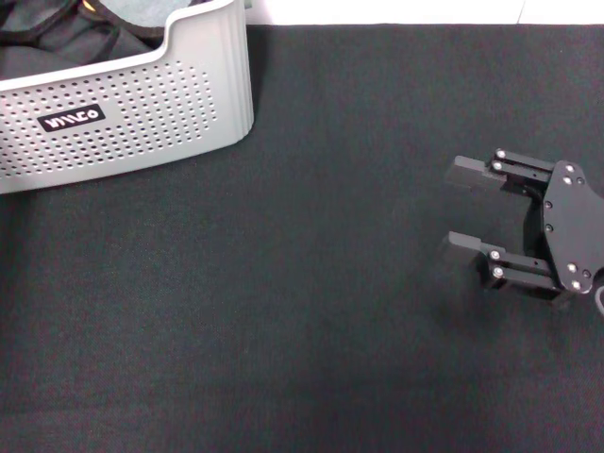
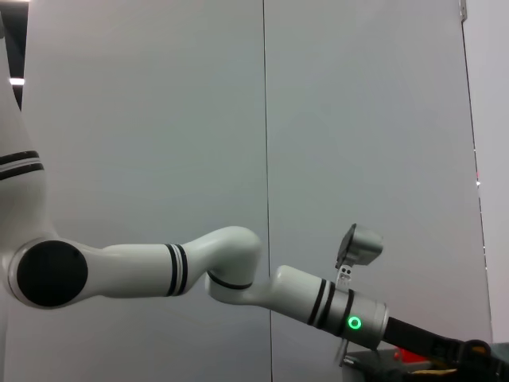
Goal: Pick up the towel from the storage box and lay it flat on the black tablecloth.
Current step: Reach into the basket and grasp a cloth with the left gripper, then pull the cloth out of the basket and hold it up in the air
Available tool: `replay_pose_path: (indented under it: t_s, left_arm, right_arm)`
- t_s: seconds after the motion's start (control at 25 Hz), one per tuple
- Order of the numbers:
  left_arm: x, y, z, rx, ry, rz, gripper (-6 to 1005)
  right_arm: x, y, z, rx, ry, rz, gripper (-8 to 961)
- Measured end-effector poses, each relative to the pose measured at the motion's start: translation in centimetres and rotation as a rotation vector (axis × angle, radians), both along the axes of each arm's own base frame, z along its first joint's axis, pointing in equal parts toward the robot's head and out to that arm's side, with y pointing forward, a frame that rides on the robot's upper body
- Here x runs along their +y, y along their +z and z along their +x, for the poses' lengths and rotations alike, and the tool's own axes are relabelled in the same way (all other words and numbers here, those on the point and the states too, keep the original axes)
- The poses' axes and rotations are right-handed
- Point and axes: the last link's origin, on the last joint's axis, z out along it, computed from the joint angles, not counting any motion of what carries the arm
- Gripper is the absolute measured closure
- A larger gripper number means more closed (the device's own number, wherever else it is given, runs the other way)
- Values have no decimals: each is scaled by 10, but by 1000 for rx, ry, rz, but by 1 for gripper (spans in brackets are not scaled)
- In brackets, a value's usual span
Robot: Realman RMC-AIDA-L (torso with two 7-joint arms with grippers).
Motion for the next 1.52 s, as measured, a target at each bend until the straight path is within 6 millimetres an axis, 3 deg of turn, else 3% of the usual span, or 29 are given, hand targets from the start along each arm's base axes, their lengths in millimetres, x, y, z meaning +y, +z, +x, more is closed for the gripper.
replay_pose_path:
  t_s: [0.36, 0.76, 1.0, 1.24, 1.4, 1.52]
  left_arm:
    - [-3, 5, 0, -65, -14, 41, 484]
    - [-9, 1, 5, -87, -67, 43, 918]
    - [-18, 10, 5, -176, -122, 97, 959]
    - [-54, 16, 28, -341, -417, 74, 978]
    - [-89, 18, 51, -480, -693, 18, 978]
    - [-114, 22, 56, -629, -853, 22, 979]
  right_arm:
    - [-5, 0, 4, 8, -14, -3, 324]
    - [-9, 1, 3, 23, 4, -15, 327]
    - [-11, 1, 5, 22, -2, -14, 329]
    - [-12, 1, 5, 25, 3, -15, 330]
    - [-11, 0, 5, 28, -3, -2, 331]
    - [-8, 0, 4, 57, -20, 29, 332]
